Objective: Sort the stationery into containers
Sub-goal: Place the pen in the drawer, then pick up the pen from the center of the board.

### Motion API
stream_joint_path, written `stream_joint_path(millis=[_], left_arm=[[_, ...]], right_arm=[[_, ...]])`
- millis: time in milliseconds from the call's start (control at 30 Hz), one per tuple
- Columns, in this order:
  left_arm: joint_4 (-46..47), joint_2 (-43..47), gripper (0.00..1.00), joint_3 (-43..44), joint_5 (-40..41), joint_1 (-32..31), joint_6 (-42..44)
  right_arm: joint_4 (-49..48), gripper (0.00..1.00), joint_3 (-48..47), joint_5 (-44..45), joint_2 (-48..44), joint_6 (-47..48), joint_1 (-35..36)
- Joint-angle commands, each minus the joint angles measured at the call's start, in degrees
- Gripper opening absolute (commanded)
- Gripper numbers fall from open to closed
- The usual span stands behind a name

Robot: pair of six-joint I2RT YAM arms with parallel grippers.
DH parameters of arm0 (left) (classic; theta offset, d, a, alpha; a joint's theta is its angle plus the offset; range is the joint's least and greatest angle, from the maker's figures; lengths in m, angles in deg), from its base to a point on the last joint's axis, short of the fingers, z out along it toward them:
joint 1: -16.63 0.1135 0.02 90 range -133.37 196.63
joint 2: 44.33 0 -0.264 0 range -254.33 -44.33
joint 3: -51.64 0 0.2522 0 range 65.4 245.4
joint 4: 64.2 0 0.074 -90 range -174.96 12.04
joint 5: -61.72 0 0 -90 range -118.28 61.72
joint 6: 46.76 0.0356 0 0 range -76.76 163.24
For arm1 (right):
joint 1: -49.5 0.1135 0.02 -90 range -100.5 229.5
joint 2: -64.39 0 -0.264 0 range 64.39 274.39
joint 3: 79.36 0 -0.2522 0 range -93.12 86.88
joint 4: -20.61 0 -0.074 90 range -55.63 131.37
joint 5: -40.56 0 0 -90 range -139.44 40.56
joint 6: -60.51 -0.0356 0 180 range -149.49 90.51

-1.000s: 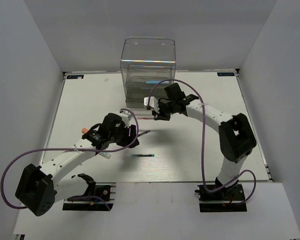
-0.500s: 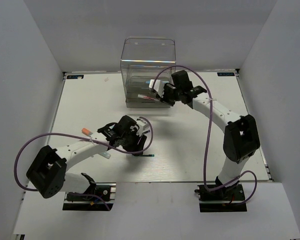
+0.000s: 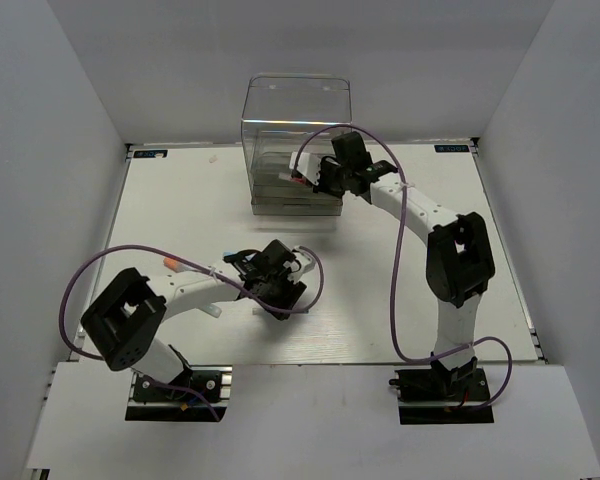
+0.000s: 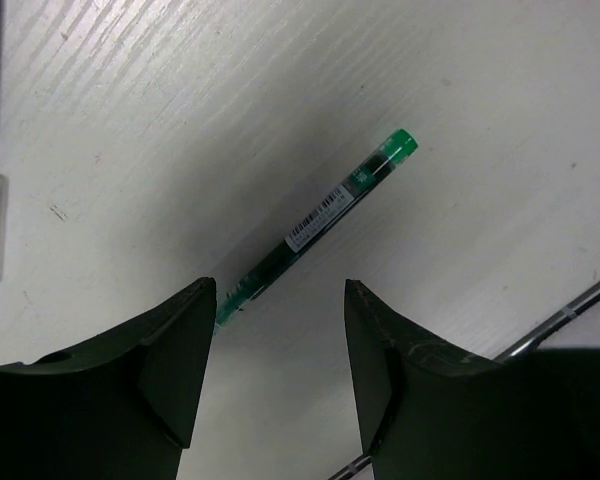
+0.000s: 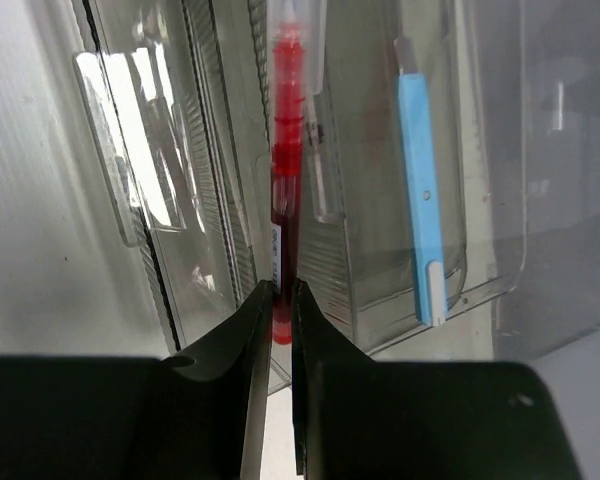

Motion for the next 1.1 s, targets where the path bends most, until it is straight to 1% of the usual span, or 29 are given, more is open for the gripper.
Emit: stream_joint_path(millis=[0, 133, 233, 267, 333, 367, 400, 467, 533, 633, 667, 700, 800, 833, 900, 933, 967, 1000, 1033, 1067], left_arm=[[0.37, -1.14, 0.64, 2.93, 4.12, -1.28, 0.75], [0.37, -2.29, 0.63, 3.47, 5.62, -2.85, 0.75], [0.37, -2.29, 0.62, 3.47, 7.03, -3.47, 0.75], [0.37, -2.29, 0.60, 3.47, 7.64, -3.47, 0.75], [0.37, -2.29, 0.59, 3.47, 8.25, -4.09, 0.75], [0.89, -2.90, 0.56, 2.86, 8.26, -4.09, 0.75], [0.89, -2.90, 0.55, 2.85, 8.26, -4.09, 0.75], [0.89, -4.21, 0.51, 2.85, 8.79, -4.62, 0.75], [0.89, -4.92, 0.50, 2.85, 9.31, -4.62, 0.22], [1.42, -5.54, 0.48, 2.32, 9.31, -5.14, -0.30], [1.42, -6.06, 0.45, 2.32, 9.31, -5.14, -0.30], [1.42, -6.07, 0.39, 2.32, 9.31, -5.67, -0.30], [1.94, -6.59, 0.30, 2.32, 9.31, -5.67, -0.30], [1.95, -6.59, 0.24, 2.32, 9.31, -6.19, -0.30], [1.95, -6.59, 0.19, 2.32, 8.79, -6.20, -0.30], [2.65, -6.59, 0.14, 2.32, 8.27, -6.20, -0.30], [3.44, -5.72, 0.13, 2.32, 7.65, -6.20, -0.30], [4.05, -5.19, 0.13, 2.32, 6.95, -6.20, -1.00], [5.36, -4.40, 0.11, 1.80, 6.94, -6.20, -1.70], [6.07, -2.83, 0.08, 1.80, 6.33, -5.68, -1.71]], right_arm=[[2.42, 0.00, -2.56, 1.98, 1.00, 2.51, -0.25], [3.47, 0.00, -2.03, 2.34, 1.35, 4.18, -0.25], [2.52, 0.00, -0.28, 1.90, 0.39, 5.23, -0.33], [0.86, 0.00, 1.21, 1.90, -0.14, 5.23, -0.33], [0.67, 0.00, 1.57, 2.51, -0.06, 5.76, -0.34], [1.10, 0.00, 1.31, 2.42, 0.20, 5.76, -0.42], [1.28, 0.09, 1.22, 2.68, 0.38, 5.76, -0.34], [1.55, 0.20, 1.13, 2.77, 0.56, 5.68, -0.34], [1.55, 0.30, 1.31, 2.43, 0.56, 5.50, -0.42], [1.81, 0.35, 1.92, 1.29, -0.23, 4.88, -0.42], [1.90, 0.37, 2.27, 1.02, -1.10, 4.53, -0.42], [1.90, 0.37, 2.63, 0.67, -1.46, 4.27, -0.42], [1.90, 0.44, 4.20, -1.70, -3.47, 2.69, -0.60], [1.98, 0.46, 4.39, -2.75, -4.27, 2.16, -0.69], [1.99, 0.52, 5.26, -4.33, -6.10, -0.03, -0.95], [1.99, 0.54, 5.35, -5.39, -6.38, -1.61, -1.30], [2.07, 0.56, 5.62, -6.27, -6.73, -3.19, -1.48], [1.99, 0.60, 5.70, -6.54, -7.95, -3.99, -1.65], [1.72, 0.62, 6.23, -6.98, -8.40, -6.26, -2.00], [0.68, 0.90, 6.41, -7.24, -8.75, -8.72, -2.61]])
